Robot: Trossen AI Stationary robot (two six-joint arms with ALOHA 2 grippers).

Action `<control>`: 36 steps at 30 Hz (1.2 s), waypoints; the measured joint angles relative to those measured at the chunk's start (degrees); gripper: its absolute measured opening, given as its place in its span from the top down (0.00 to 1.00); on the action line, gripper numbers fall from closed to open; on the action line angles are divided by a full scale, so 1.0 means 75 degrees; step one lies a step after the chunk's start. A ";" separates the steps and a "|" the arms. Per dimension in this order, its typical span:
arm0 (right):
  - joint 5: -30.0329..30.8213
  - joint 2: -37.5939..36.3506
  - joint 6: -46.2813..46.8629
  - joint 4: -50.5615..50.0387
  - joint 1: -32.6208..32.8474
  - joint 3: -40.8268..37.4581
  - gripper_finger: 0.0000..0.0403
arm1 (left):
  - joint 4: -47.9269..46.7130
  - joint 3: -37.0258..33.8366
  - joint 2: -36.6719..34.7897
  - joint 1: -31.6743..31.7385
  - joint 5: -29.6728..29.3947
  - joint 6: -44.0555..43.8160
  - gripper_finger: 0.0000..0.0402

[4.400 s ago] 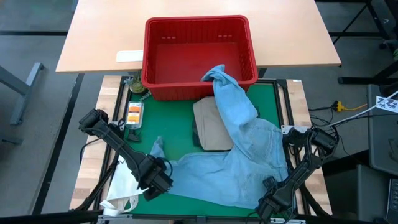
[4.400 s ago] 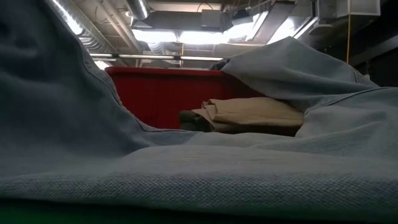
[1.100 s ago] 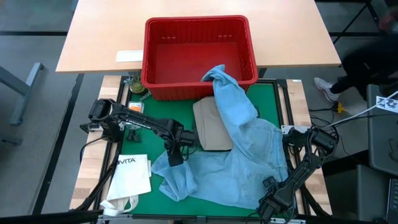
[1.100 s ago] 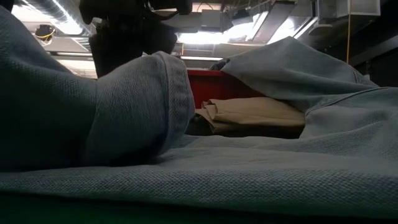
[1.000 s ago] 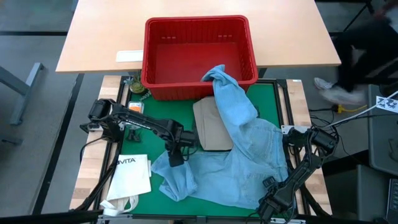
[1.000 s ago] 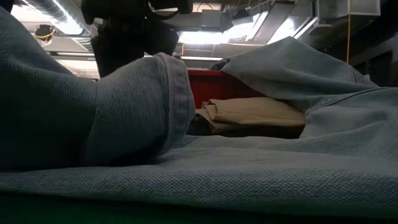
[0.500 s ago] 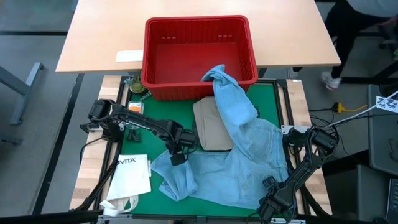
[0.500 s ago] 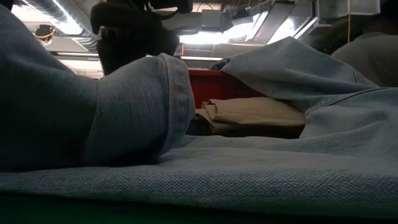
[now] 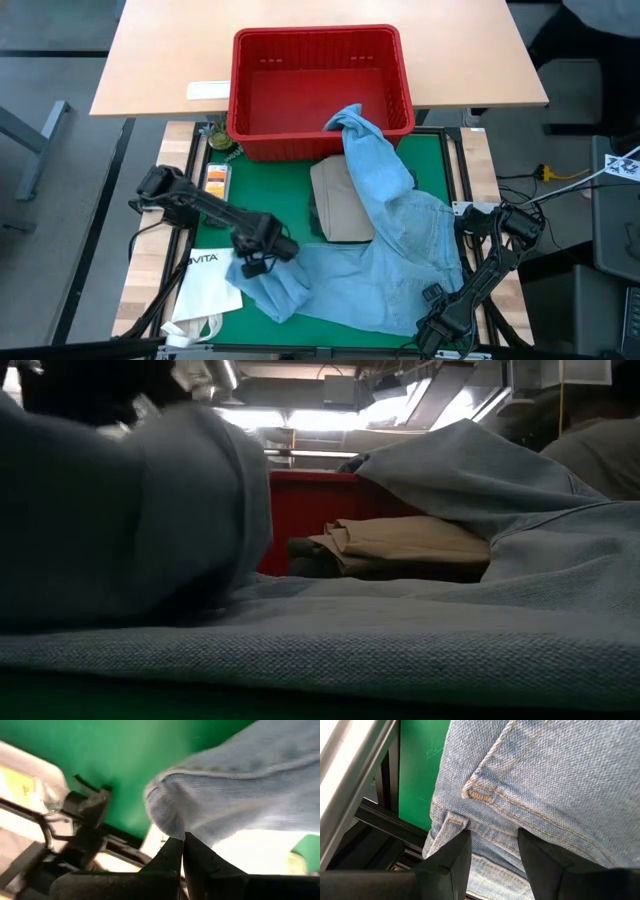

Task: Fold Laundry from Bin
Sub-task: Fold the light blue pants

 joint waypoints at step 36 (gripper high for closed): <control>-0.0071 0.0002 -0.0029 -0.1142 0.0000 0.0239 0.59 | 0.0071 -0.0131 -0.3193 -0.3815 0.1049 -0.9258 1.00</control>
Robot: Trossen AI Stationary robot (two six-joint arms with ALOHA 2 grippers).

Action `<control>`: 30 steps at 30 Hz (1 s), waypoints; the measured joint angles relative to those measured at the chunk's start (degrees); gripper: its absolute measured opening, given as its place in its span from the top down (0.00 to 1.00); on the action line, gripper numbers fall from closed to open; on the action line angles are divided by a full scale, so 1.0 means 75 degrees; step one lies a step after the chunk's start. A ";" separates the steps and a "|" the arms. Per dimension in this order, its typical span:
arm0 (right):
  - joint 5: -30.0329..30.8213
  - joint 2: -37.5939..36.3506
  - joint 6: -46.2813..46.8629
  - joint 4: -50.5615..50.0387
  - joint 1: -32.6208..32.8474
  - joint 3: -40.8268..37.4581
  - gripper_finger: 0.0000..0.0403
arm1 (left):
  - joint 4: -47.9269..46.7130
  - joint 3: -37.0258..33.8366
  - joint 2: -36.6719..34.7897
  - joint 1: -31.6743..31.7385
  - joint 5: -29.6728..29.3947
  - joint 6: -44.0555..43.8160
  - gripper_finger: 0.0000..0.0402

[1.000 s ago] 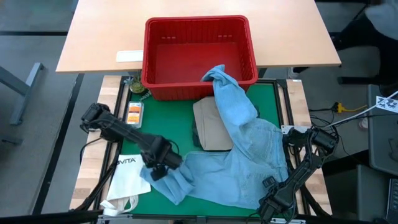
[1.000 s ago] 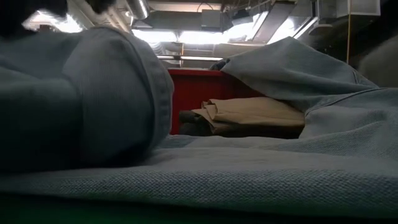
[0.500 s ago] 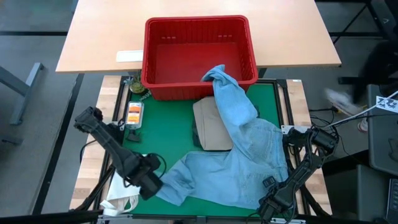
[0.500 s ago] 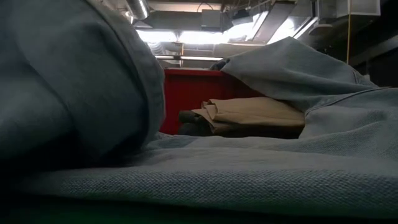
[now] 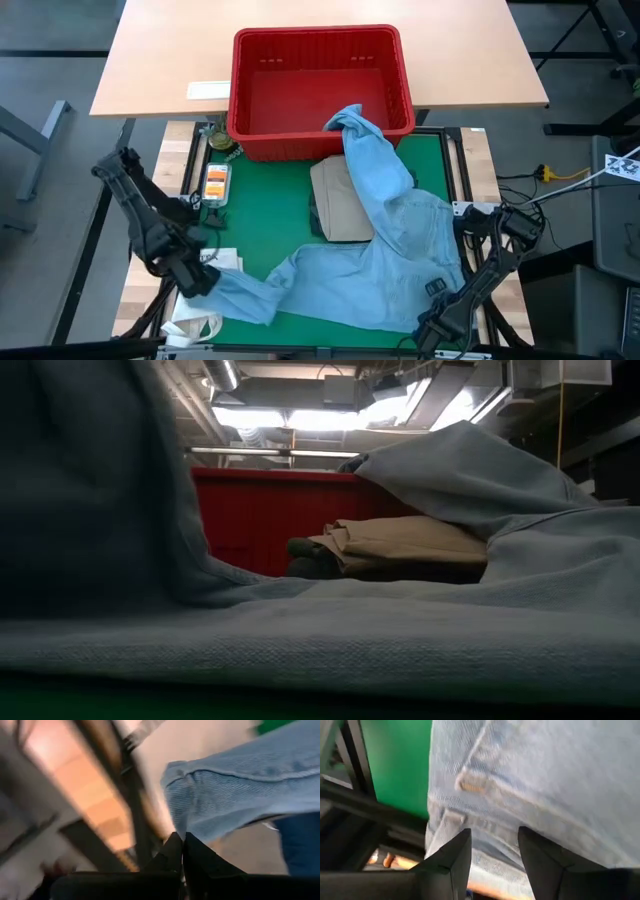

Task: Fold Laundry from Bin
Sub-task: Fold the light blue pants

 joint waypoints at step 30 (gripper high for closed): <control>0.5833 -0.0005 -0.5219 0.0426 -0.2156 0.2506 0.59 | 0.0019 -0.1903 -0.0557 -0.0707 0.1646 -0.0491 1.00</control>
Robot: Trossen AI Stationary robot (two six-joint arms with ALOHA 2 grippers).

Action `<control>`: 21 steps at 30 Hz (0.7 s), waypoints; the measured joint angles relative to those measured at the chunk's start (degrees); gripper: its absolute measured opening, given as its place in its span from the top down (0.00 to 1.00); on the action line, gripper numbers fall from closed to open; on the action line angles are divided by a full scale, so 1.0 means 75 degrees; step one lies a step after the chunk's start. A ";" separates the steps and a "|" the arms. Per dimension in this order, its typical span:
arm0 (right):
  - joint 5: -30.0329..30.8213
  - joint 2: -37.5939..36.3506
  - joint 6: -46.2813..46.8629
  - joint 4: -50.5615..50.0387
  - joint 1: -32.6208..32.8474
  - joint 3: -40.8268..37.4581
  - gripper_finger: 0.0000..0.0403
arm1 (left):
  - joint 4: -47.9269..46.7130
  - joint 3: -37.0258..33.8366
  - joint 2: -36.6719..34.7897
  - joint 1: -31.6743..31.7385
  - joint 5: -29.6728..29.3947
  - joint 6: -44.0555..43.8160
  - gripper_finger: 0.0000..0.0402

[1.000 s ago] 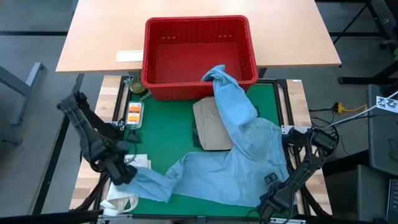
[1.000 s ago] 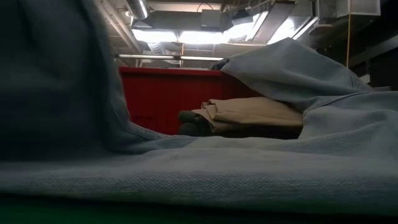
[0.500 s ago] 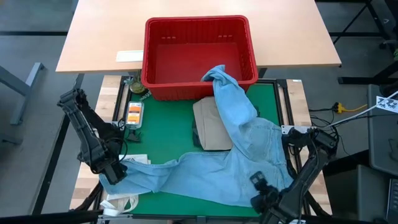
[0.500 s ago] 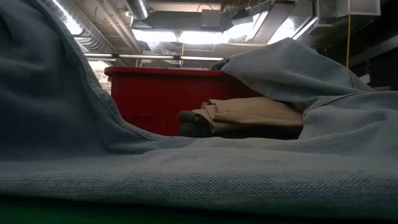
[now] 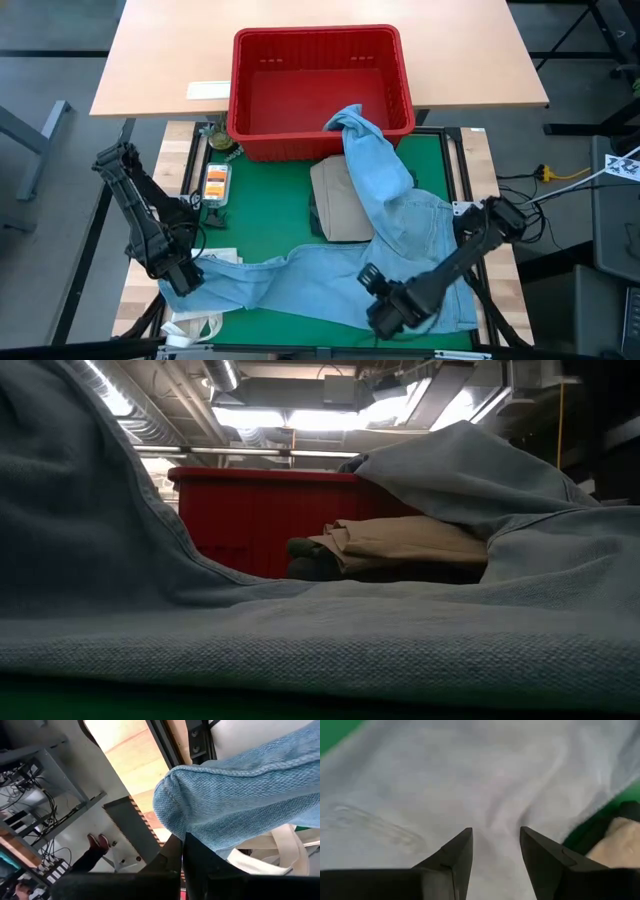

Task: Fold Laundry from Bin
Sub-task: Fold the light blue pants

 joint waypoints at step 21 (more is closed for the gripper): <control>-0.0451 0.1629 -0.0411 0.0919 -0.0950 0.0032 0.59 | -0.0002 -0.0003 -0.0003 -0.0279 0.1791 -0.0322 1.00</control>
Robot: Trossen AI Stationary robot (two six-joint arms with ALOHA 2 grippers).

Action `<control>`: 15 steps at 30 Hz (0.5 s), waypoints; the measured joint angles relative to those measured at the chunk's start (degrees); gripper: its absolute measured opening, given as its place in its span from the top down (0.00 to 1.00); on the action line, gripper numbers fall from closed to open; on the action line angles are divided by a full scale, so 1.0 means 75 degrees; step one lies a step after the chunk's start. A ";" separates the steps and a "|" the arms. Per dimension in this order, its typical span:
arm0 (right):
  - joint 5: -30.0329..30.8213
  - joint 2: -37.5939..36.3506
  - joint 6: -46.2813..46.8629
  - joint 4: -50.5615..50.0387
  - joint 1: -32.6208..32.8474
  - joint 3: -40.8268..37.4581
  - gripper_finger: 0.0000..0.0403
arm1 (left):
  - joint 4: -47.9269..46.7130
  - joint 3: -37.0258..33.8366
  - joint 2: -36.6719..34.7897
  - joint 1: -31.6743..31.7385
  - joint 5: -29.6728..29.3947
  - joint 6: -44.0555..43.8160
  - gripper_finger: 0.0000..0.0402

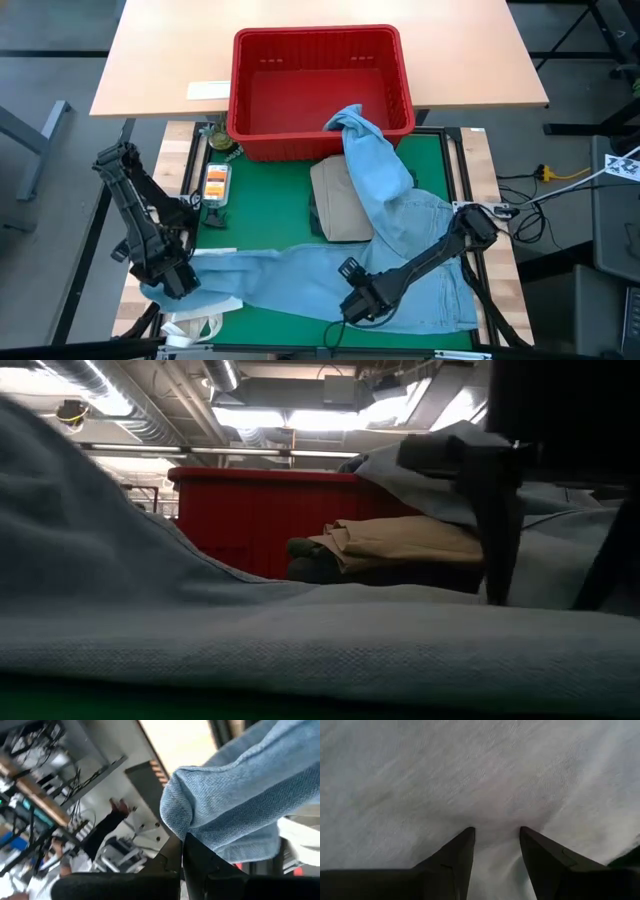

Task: Fold Laundry from Bin
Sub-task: Fold the light blue pants

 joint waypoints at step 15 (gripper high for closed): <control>-0.0631 0.0030 -0.0004 -0.1344 0.0003 -0.0031 0.59 | 0.0016 0.0000 0.0000 -0.0512 0.1584 -0.1059 1.00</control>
